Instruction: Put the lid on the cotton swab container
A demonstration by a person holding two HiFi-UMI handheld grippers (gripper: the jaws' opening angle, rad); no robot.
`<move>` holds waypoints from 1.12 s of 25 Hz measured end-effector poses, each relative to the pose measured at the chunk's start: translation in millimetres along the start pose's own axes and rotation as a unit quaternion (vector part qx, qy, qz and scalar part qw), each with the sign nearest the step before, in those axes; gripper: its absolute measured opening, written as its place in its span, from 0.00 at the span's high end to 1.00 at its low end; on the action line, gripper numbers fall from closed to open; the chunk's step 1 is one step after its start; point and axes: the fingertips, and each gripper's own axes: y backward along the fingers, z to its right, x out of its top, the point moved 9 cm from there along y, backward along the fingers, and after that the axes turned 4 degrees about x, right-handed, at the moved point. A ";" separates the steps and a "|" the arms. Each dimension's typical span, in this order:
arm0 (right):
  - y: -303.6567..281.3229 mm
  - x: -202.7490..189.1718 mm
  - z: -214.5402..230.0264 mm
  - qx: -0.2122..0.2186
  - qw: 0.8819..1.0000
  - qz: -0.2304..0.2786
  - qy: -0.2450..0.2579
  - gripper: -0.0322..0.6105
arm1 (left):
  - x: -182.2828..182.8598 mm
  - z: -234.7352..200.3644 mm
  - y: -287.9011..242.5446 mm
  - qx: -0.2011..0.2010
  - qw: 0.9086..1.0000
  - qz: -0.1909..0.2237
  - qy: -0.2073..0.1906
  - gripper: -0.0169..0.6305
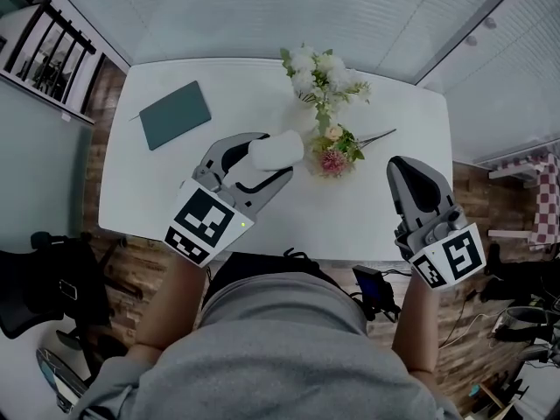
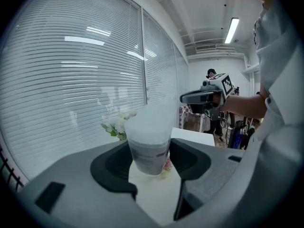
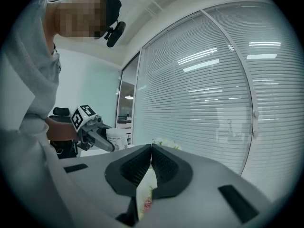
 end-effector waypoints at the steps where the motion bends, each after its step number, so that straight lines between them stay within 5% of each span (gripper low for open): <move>1: 1.0 -1.3 1.1 -0.001 1.000 -0.001 -0.002 0.91 | -2.0 -2.3 1.4 0.005 1.000 -0.001 0.004 0.60; 21: 10.1 -5.6 5.2 -0.044 0.999 0.005 0.010 0.91 | -27.1 -35.7 43.1 0.121 0.991 -0.018 0.045 0.60; 28: 8.0 -6.2 6.4 -0.044 0.999 0.004 0.008 0.91 | -33.9 -38.4 41.5 0.131 0.989 -0.030 0.053 0.60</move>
